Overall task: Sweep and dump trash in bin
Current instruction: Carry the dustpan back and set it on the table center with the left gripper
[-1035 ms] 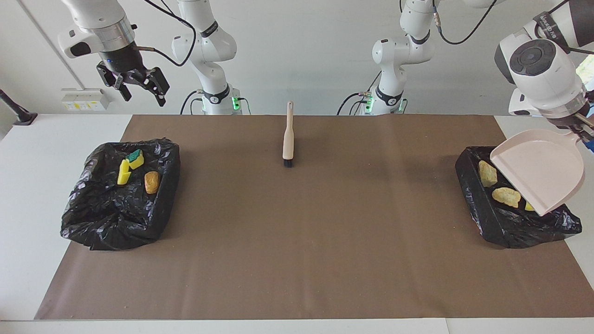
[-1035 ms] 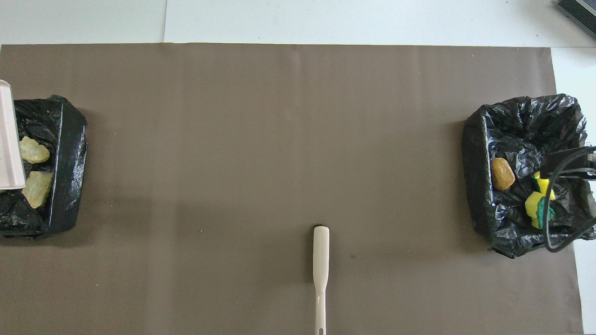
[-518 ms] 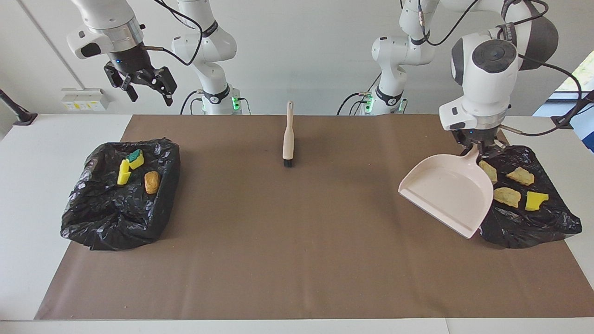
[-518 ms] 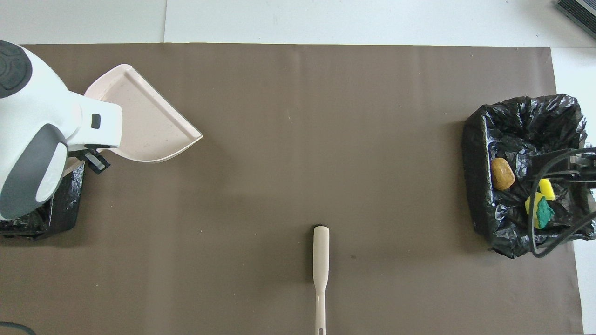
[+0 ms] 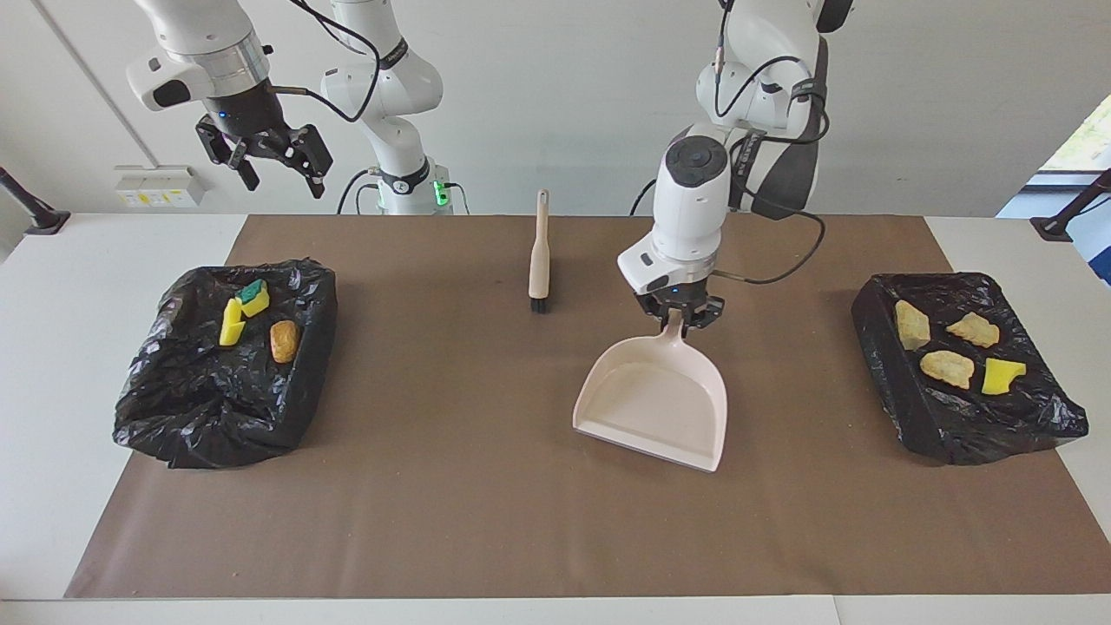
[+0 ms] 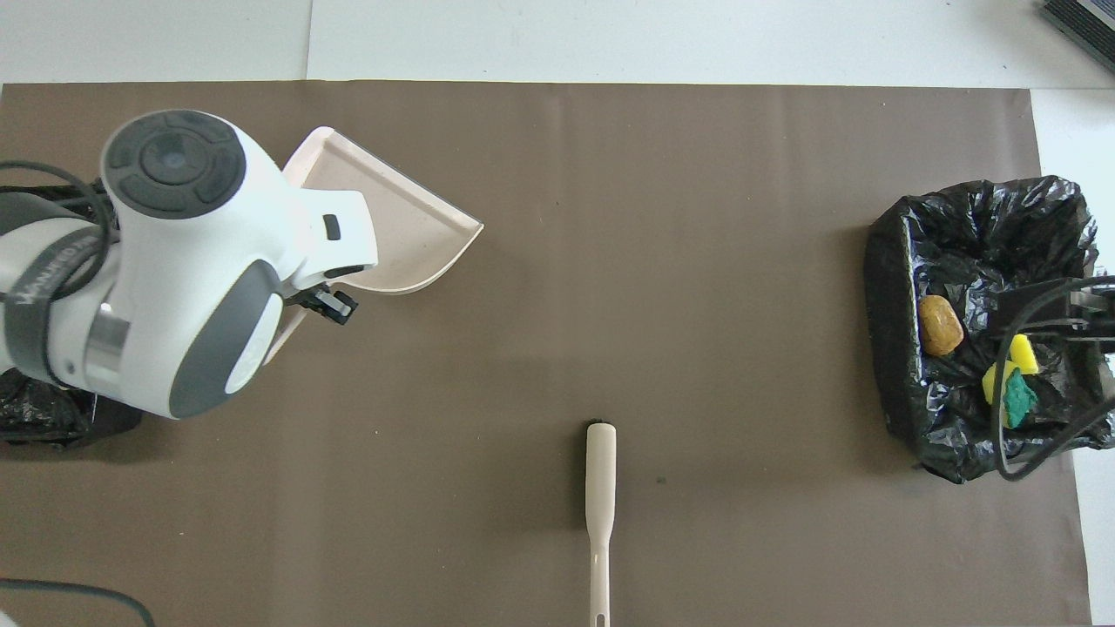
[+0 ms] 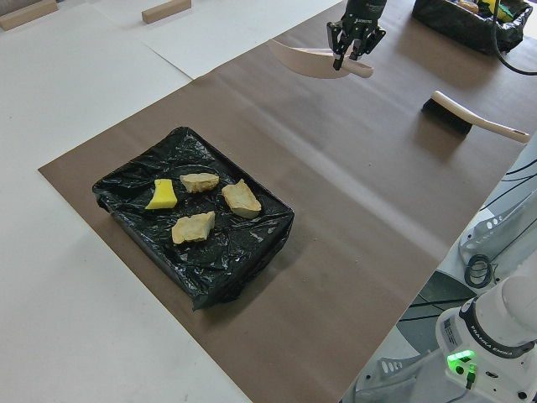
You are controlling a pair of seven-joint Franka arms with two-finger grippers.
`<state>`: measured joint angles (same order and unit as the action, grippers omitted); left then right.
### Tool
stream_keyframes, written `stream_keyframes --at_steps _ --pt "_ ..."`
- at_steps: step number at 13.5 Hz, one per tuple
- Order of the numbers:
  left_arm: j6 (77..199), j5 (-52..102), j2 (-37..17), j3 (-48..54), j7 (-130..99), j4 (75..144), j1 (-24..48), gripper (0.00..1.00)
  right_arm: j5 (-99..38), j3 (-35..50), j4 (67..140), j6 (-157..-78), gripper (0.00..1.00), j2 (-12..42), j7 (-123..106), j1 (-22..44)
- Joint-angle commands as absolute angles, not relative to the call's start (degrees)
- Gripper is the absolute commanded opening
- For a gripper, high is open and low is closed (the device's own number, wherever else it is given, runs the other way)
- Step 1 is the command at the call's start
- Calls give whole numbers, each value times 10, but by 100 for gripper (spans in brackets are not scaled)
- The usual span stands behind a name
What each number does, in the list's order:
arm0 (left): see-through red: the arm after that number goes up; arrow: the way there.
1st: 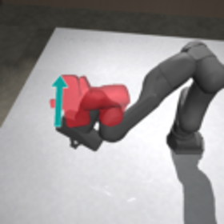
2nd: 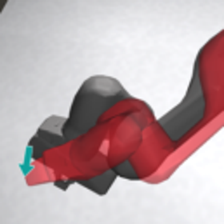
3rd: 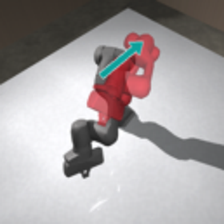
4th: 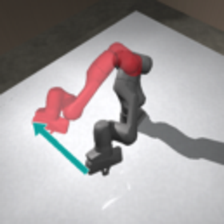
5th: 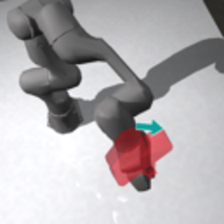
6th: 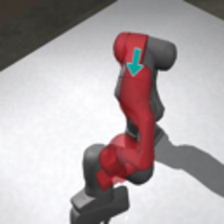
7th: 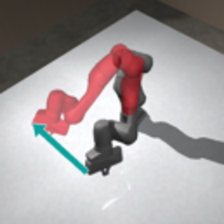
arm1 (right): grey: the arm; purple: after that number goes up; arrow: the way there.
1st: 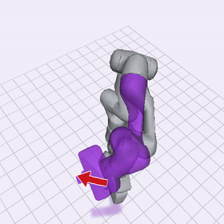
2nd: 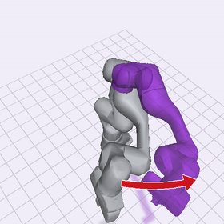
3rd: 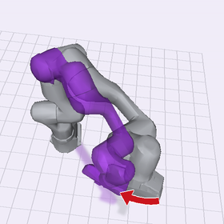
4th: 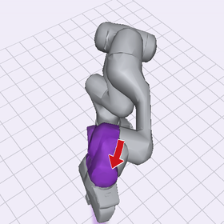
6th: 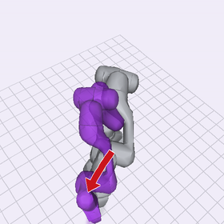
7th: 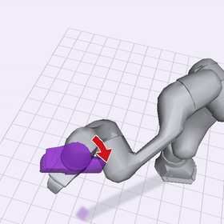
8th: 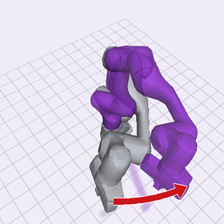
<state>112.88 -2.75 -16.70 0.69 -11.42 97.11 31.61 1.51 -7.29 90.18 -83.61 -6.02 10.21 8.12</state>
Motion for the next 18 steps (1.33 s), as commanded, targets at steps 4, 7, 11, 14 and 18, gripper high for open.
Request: stream_keyframes --at_steps 4,7,11,14,18 --pt "1211 27 -256 -6 -283 912 385 0 17 -76 908 -840 100 -68 88 78" --pt "1211 26 -318 -7 -315 850 400 0 17 -76 908 -840 100 -68 88 78" --pt "1217 27 -320 -6 -319 853 425 4 17 -76 908 -840 100 -68 88 78" --pt "1219 26 -319 -6 -318 853 425 49 17 -76 908 -840 100 -68 88 78" --pt "1230 24 -319 -7 -316 853 424 96 17 -76 908 -840 100 -68 88 78"
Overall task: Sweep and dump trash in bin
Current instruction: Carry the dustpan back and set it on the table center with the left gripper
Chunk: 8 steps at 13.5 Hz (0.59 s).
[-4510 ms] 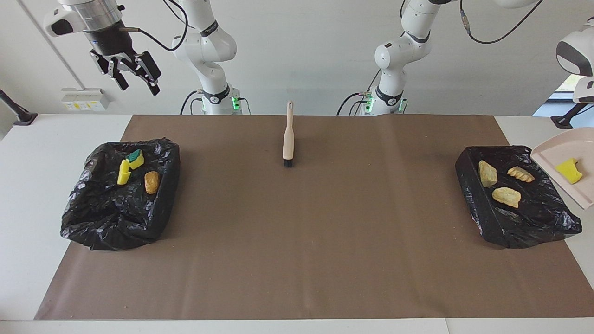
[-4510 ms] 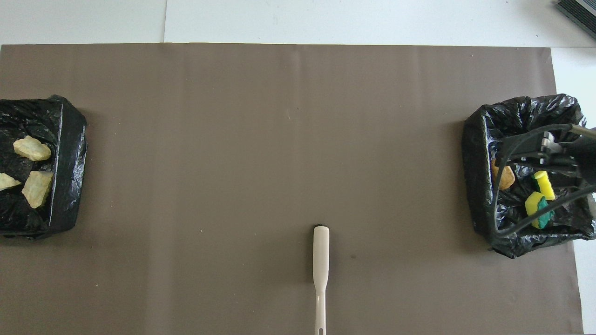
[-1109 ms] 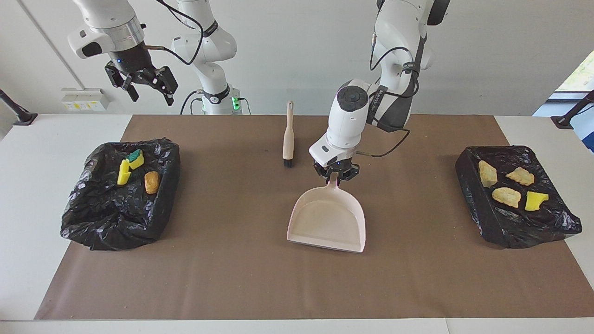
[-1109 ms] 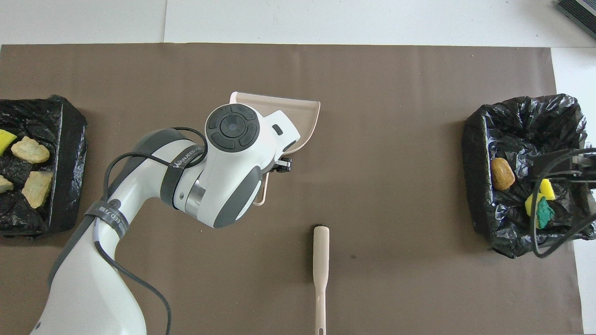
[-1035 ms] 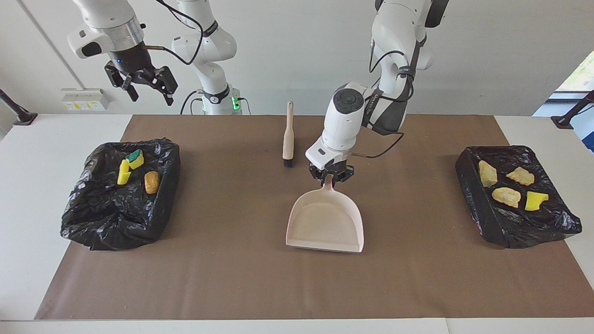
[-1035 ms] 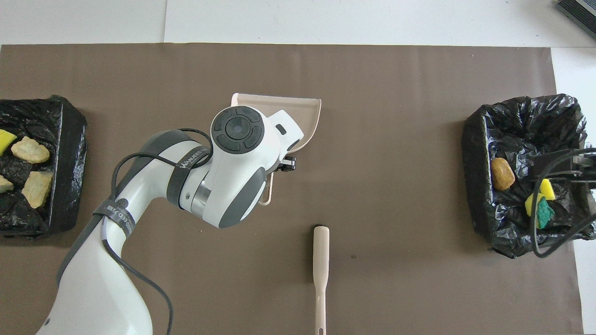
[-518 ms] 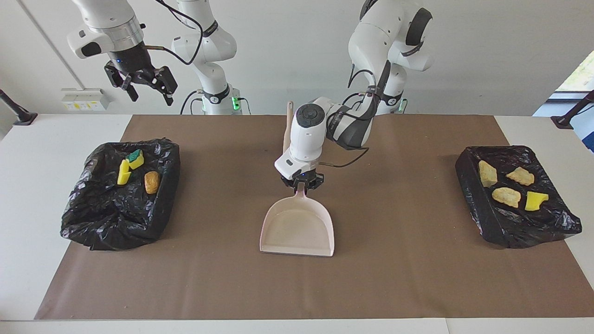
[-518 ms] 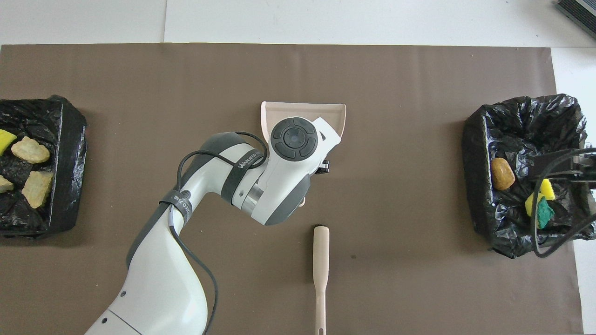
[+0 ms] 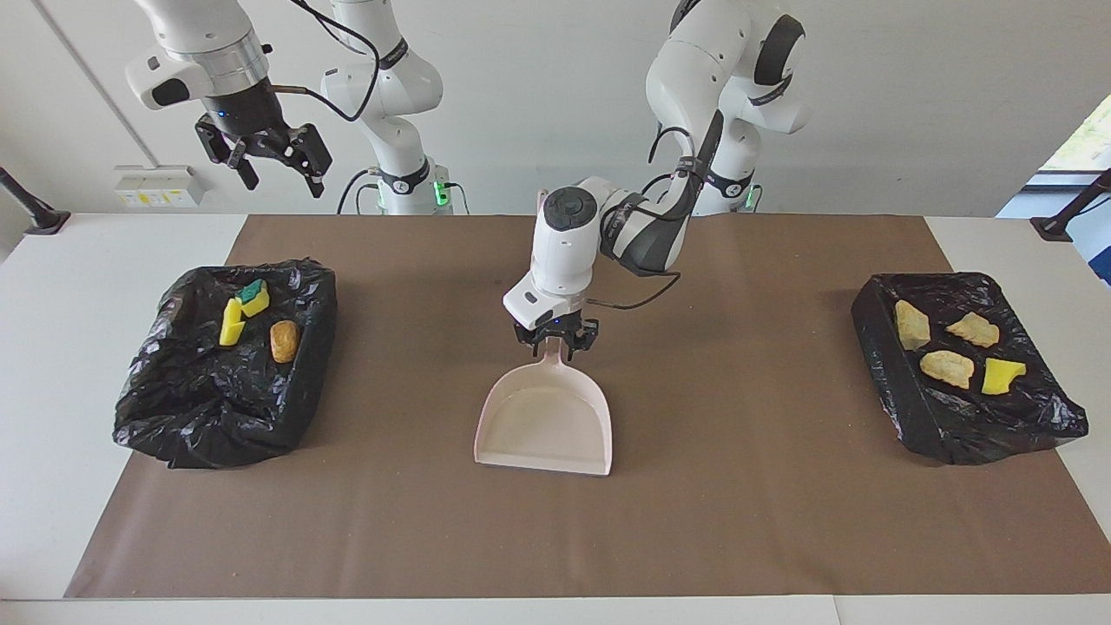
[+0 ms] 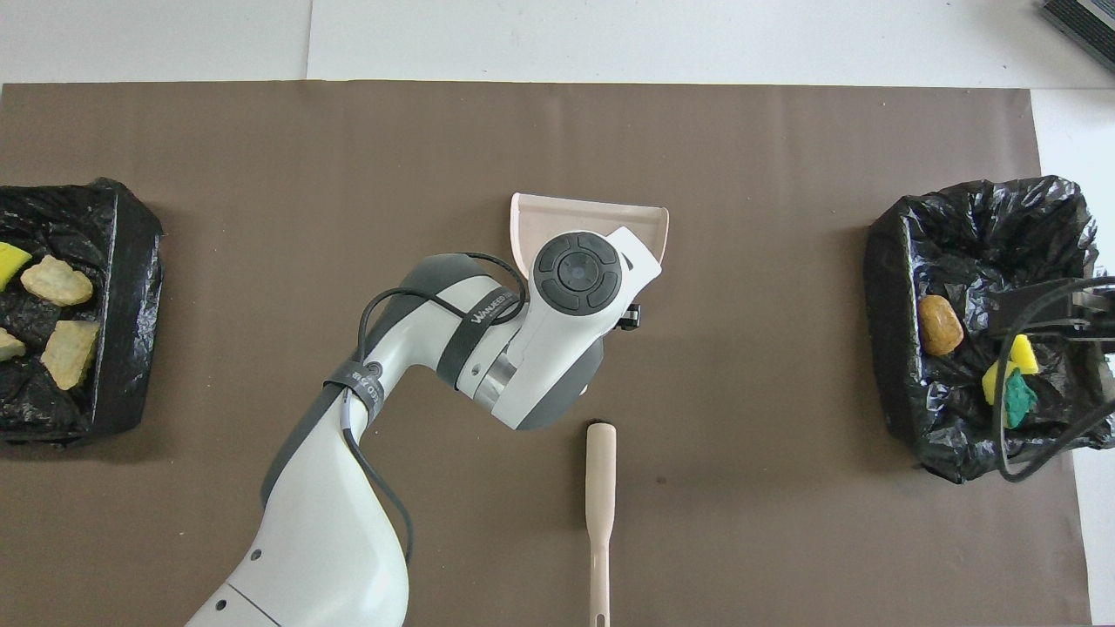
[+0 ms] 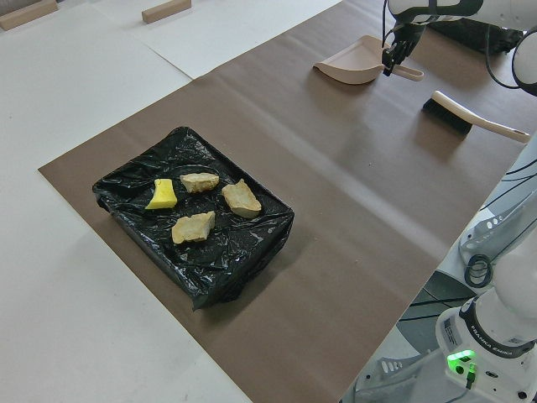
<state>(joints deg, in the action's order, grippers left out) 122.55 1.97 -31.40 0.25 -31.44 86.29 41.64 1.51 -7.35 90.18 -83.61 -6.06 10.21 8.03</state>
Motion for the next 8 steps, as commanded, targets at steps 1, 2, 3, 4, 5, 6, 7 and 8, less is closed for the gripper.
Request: stream_keyframes --at_steps 1,2,3,4,5,6,7,8 --pt "1230 23 -316 -9 -312 853 421 100 17 -76 908 -840 100 -68 88 78" --pt "1230 23 -312 -10 -310 853 416 100 17 -76 908 -841 100 -68 88 78" --pt "1222 23 -299 -13 -309 854 414 100 17 -76 908 -840 100 -68 88 78" --pt "1218 18 -280 -20 -302 860 412 100 17 -76 908 -840 100 -68 88 78" --pt "1216 8 -260 -29 -300 870 407 100 17 -76 908 -840 100 -68 88 78" --pt "1202 2 -238 -32 -294 881 404 100 17 -76 908 -840 100 -68 88 78" --pt "1177 -8 -219 -32 -271 886 393 100 17 -76 908 -840 100 -68 88 78" --pt "1154 -12 -204 -32 -245 887 380 100 17 -76 908 -840 100 -68 88 78"
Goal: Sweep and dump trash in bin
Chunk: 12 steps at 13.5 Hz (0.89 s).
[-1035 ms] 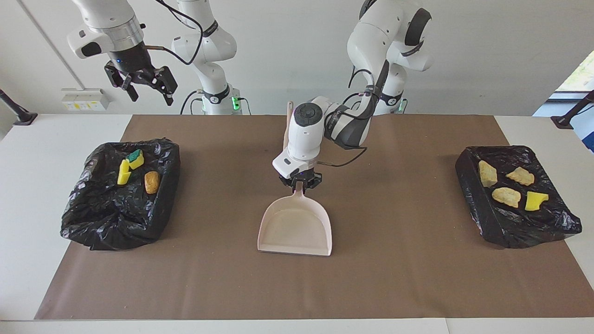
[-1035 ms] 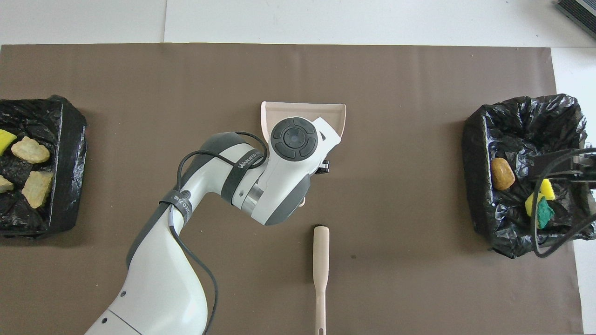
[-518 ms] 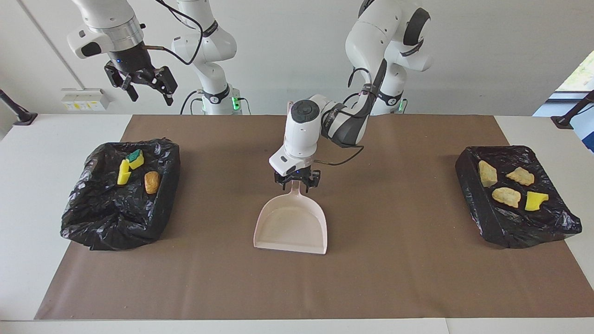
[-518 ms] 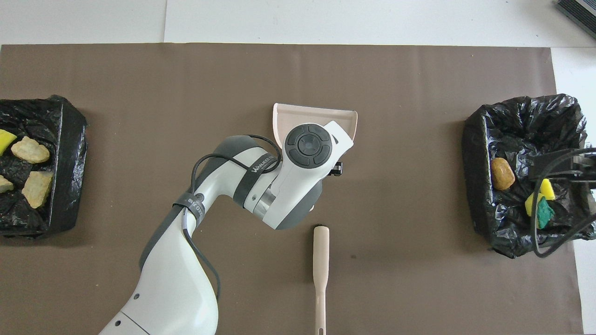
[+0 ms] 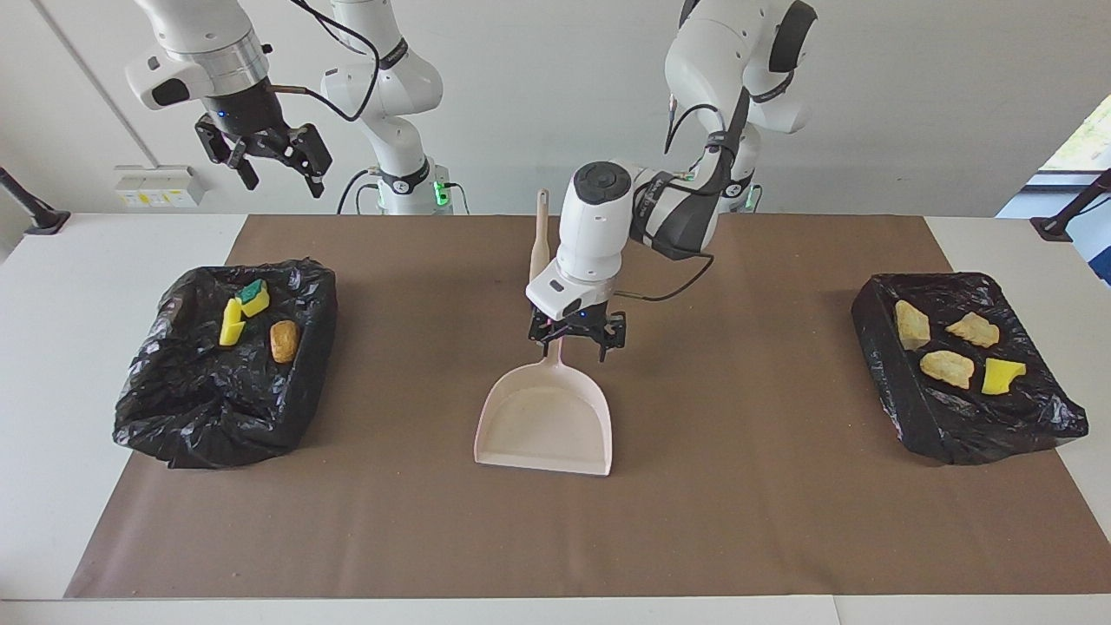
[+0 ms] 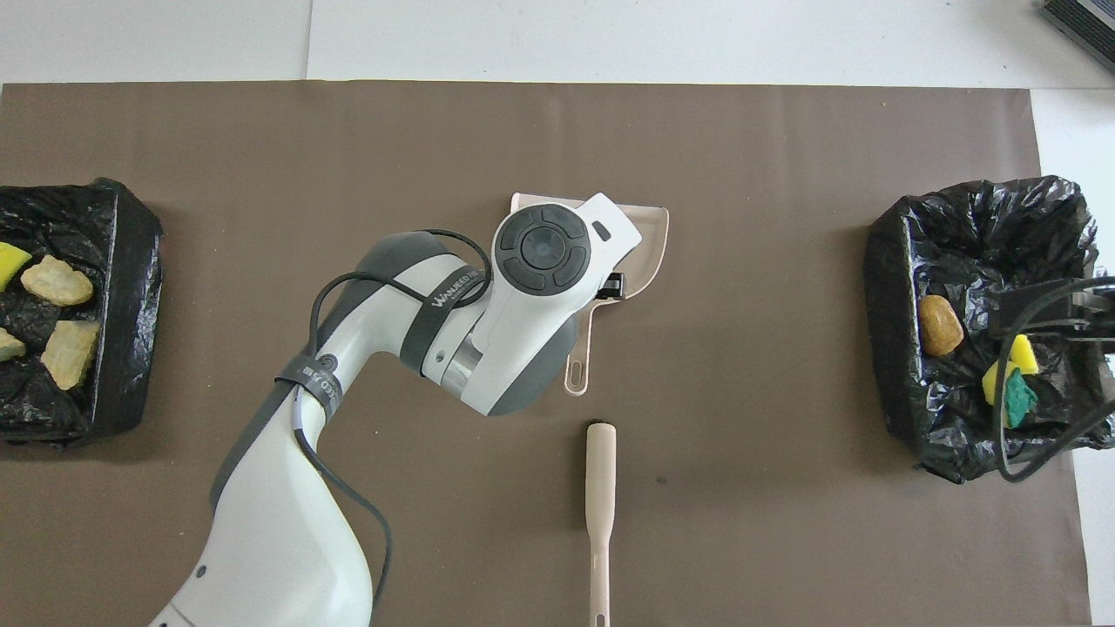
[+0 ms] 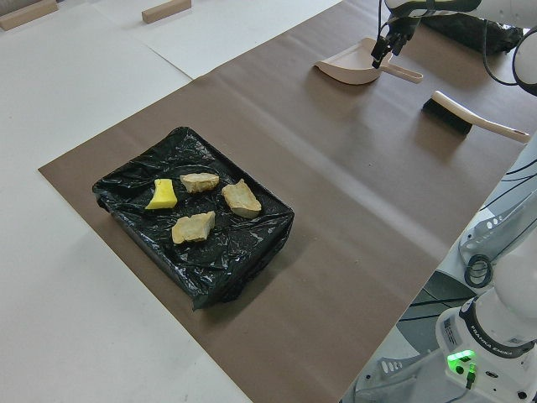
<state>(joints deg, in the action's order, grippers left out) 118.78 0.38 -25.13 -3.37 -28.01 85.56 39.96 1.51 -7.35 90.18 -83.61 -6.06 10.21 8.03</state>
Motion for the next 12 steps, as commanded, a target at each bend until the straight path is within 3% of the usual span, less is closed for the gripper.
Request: stream_keyframes --at_steps 1,5,12 --pt "1133 -12 -183 -32 -223 889 369 100 17 -76 908 -840 100 -68 88 78" --pt "1053 -16 -86 -32 -135 898 295 100 17 -76 908 -841 100 -68 88 78" --pt "943 -34 2 -36 11 871 178 100 17 -76 908 -840 100 -68 88 78"
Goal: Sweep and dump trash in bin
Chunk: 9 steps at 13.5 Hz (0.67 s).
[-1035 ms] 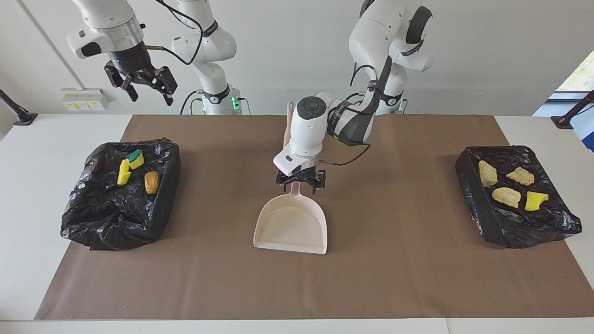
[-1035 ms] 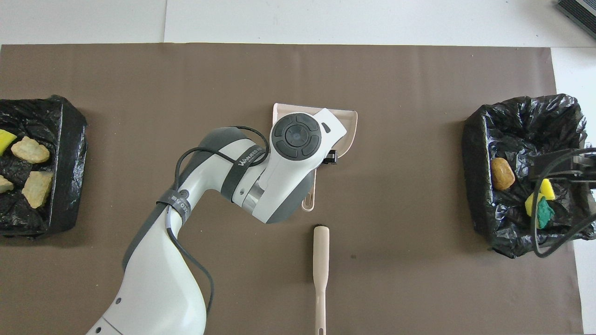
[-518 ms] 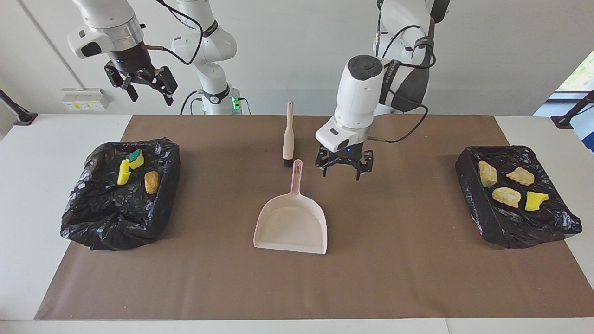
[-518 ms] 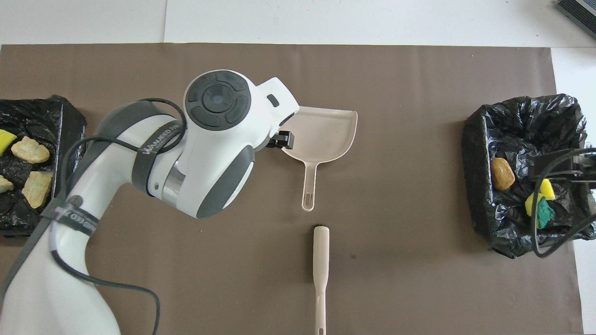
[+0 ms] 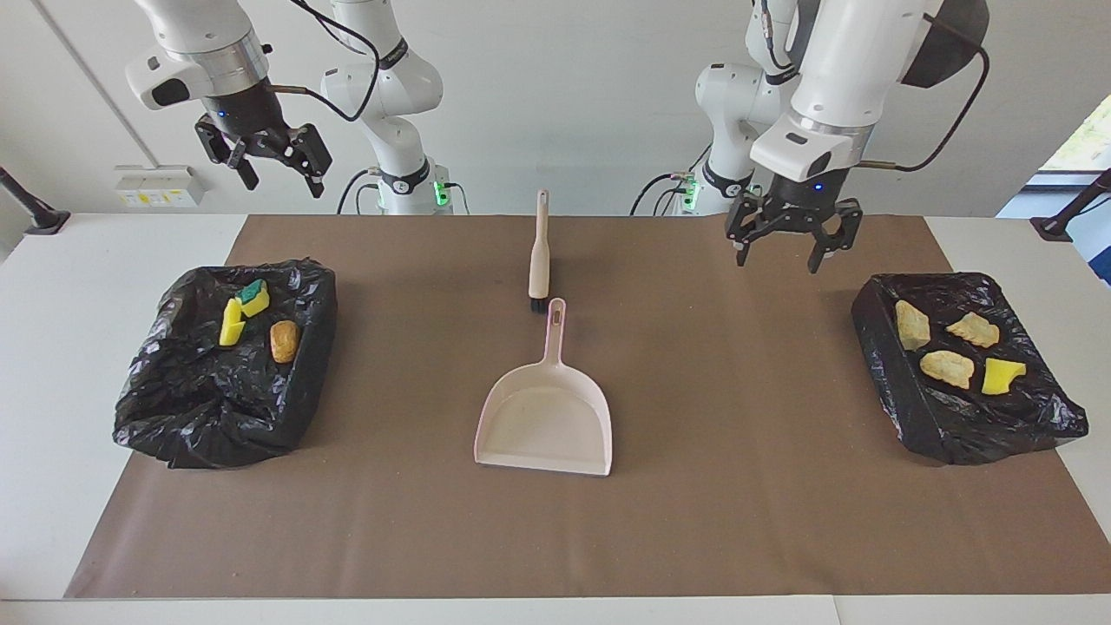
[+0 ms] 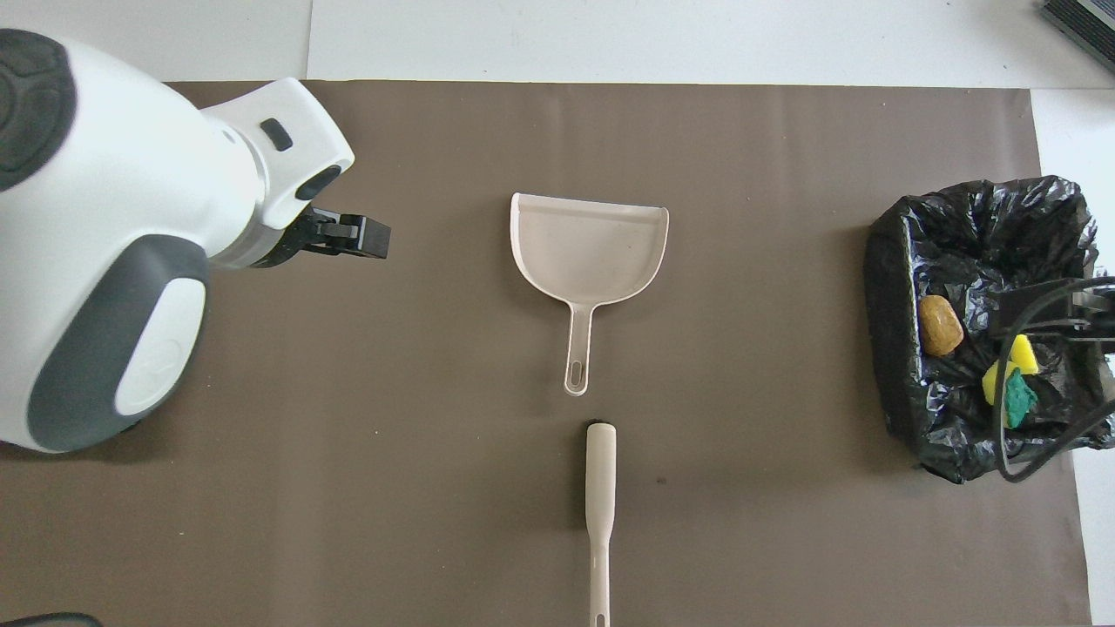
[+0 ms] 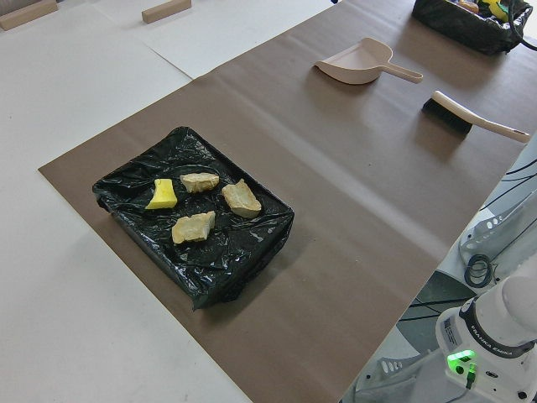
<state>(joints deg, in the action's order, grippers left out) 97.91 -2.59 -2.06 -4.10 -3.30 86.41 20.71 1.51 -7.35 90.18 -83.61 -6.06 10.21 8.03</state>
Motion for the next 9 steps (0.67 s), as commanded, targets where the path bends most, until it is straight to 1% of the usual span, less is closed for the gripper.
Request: stream_keyframes --at_steps 1,3,5,7,9 --pt "908 -34 2 -38 33 856 164 100 17 -76 908 -843 100 -68 90 78" --pt "866 -31 1 -38 58 836 143 100 18 -76 907 -847 100 -67 91 76" --pt "852 -25 2 -35 62 826 121 100 20 -79 911 -839 100 -70 84 69" --pt "839 -23 15 -33 75 828 97 100 18 -78 931 -838 100 -84 77 29" --pt "839 -15 43 -36 86 852 95 100 18 -79 940 -837 100 -91 75 23"
